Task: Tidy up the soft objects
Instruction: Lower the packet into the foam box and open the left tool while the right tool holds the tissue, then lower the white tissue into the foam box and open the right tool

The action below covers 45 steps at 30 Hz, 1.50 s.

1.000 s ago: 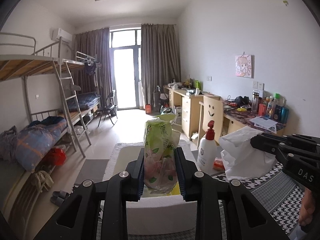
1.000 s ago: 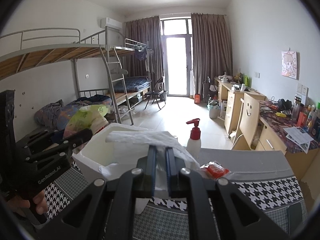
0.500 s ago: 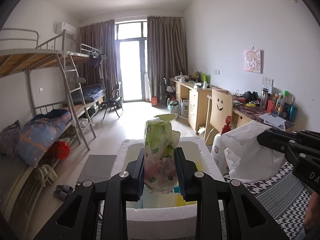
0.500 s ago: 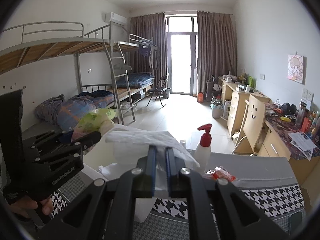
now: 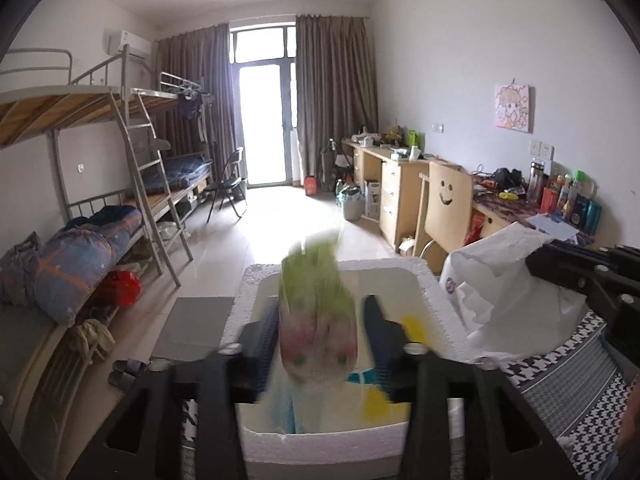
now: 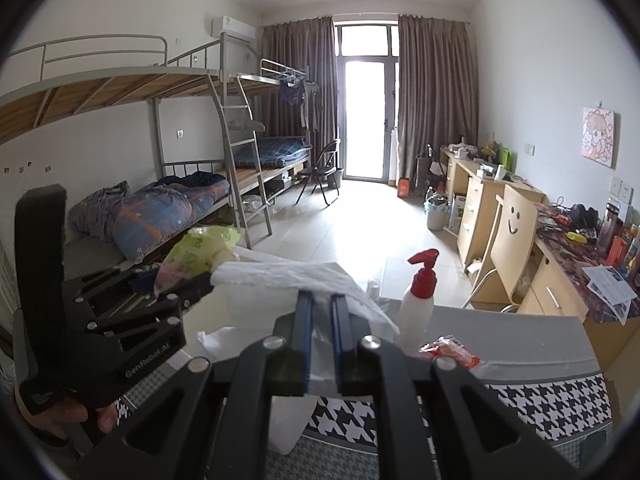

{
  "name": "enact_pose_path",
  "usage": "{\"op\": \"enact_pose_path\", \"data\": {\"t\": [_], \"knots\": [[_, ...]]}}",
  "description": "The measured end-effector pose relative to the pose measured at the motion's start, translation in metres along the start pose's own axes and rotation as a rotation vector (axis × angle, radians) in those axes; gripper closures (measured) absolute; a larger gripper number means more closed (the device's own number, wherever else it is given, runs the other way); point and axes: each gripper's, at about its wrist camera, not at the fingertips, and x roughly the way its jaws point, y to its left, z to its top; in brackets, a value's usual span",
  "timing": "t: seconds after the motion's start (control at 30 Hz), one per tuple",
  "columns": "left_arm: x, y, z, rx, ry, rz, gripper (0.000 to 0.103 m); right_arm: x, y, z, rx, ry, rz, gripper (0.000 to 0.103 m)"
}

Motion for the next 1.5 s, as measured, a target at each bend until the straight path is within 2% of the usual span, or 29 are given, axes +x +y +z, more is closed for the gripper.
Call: {"op": "enact_pose_path", "data": {"t": [0.1,0.3,0.57,0.77,0.9,1.5], "knots": [[-0.002,0.007,-0.001,-0.018,-0.008,0.013,0.028,0.001,0.001,0.000,0.000,0.002,0.000,0.091],[-0.010,0.017,-0.002,-0.039,-0.030,0.056,0.016,0.008,0.005,0.000,-0.006,0.015,0.007,0.091],[-0.019,0.035,-0.003,-0.072,-0.047,0.111,0.007,0.024,0.016,0.002,-0.015,0.035,0.026,0.091],[-0.025,0.043,-0.007,-0.080,-0.052,0.128,0.006,0.033,0.022,0.006,-0.020,0.049,0.050,0.091],[-0.029,0.048,-0.010,-0.088,-0.060,0.150,0.001,0.040,0.027,0.008,-0.023,0.059,0.068,0.091],[-0.036,0.068,-0.017,-0.118,-0.062,0.175,0.001,0.071,0.036,0.011,0.008,0.138,0.127,0.091]]}}
